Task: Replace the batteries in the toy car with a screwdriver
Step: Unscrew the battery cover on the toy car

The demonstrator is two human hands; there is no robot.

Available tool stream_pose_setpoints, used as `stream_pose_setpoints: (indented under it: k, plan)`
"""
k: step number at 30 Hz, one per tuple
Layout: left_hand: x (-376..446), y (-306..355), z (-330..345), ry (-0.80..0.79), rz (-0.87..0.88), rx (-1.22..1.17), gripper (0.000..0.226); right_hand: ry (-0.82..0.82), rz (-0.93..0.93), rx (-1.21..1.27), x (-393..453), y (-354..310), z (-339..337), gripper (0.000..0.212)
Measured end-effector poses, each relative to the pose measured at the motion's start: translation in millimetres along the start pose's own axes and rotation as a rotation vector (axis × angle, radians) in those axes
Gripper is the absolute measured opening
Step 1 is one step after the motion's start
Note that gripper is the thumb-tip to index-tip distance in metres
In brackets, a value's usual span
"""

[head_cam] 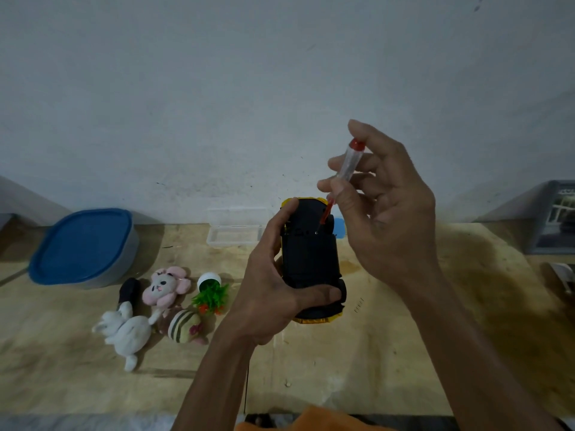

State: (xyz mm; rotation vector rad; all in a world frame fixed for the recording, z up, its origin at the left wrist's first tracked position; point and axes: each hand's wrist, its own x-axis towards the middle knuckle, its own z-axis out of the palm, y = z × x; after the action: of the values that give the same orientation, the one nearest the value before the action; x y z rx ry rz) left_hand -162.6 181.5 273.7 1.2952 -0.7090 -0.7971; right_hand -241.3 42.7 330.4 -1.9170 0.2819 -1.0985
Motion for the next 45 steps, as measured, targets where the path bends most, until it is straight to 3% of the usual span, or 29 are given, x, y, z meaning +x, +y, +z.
stream_pose_setpoints:
  k: [5,7,10,13,24,31,40,45]
  plan:
    - [-0.7,-4.5,-4.3,0.001,-0.039,-0.024,0.116,0.055,0.189,0.232,14.5,-2.1,-1.3,0.039]
    - [-1.0,-6.8,-6.7,0.009,-0.054,-0.042,0.117,-0.1,0.262,0.109,17.8,5.0,-5.5,0.027]
    - [-1.3,-8.2,-6.7,0.018,-0.063,-0.071,0.117,-0.476,0.336,-0.148,6.4,21.0,-5.2,0.013]
    - [-1.2,-8.3,-5.6,0.019,-0.076,-0.091,0.117,-0.599,0.355,-0.247,-5.8,29.3,-0.8,0.015]
    - [0.7,-12.3,-10.1,0.019,-0.1,-0.069,0.117,-0.671,0.503,-0.151,0.6,31.3,4.7,0.016]
    - [0.9,-14.3,-11.3,0.023,-0.097,-0.041,0.117,-0.662,0.48,-0.047,-1.5,34.8,1.5,0.012]
    - [-0.2,-19.6,-19.0,0.048,-0.107,-0.07,0.117,-0.471,0.575,0.067,-15.1,40.9,12.3,0.013]
    - [-6.2,-25.9,-27.3,0.062,-0.136,-0.079,0.117,-0.442,0.627,0.085,-22.5,39.0,22.6,0.007]
